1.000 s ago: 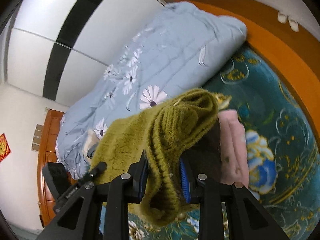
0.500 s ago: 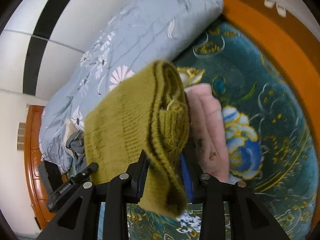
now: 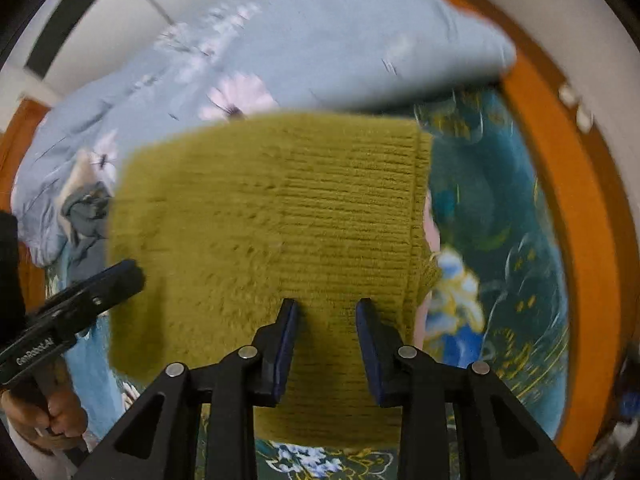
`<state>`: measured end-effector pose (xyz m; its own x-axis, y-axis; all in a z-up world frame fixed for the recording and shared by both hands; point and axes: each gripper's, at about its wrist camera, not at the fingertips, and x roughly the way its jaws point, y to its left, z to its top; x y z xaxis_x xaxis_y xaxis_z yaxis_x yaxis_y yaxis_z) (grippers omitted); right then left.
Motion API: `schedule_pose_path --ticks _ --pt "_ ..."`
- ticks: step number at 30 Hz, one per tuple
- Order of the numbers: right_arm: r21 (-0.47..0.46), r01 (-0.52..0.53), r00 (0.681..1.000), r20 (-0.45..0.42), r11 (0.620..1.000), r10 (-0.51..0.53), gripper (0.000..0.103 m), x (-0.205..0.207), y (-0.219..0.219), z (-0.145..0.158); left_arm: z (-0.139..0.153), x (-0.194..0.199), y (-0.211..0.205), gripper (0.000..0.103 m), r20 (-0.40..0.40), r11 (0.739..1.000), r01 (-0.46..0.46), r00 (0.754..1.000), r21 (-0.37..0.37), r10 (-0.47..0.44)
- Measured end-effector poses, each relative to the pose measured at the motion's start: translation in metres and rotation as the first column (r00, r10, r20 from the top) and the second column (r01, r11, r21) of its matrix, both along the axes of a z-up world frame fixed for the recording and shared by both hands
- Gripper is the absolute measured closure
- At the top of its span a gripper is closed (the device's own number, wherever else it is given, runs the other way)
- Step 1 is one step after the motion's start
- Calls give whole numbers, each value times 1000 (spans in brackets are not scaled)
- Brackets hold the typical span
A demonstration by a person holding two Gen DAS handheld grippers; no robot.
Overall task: Fold clothes
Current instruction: 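Lower the sweater onto the pink stack and open both grippers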
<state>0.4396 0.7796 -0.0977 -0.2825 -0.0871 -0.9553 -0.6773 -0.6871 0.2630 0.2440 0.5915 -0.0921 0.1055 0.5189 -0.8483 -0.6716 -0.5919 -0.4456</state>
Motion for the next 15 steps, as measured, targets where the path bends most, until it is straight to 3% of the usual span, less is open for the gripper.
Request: schedule_pose_path --ticks 3,6,15 --pt "-57 38 998 -38 998 -40 69 10 6 -12 -18 1 6 60 15 1000 3 1000 -31 -3" --pt "-29 18 999 -43 999 -19 69 6 6 -11 -32 2 14 60 18 998 6 1000 -60 -5" --pt "-8 65 998 -9 998 -66 69 -6 8 -5 -27 3 28 60 -11 991 -1 1000 -136 0"
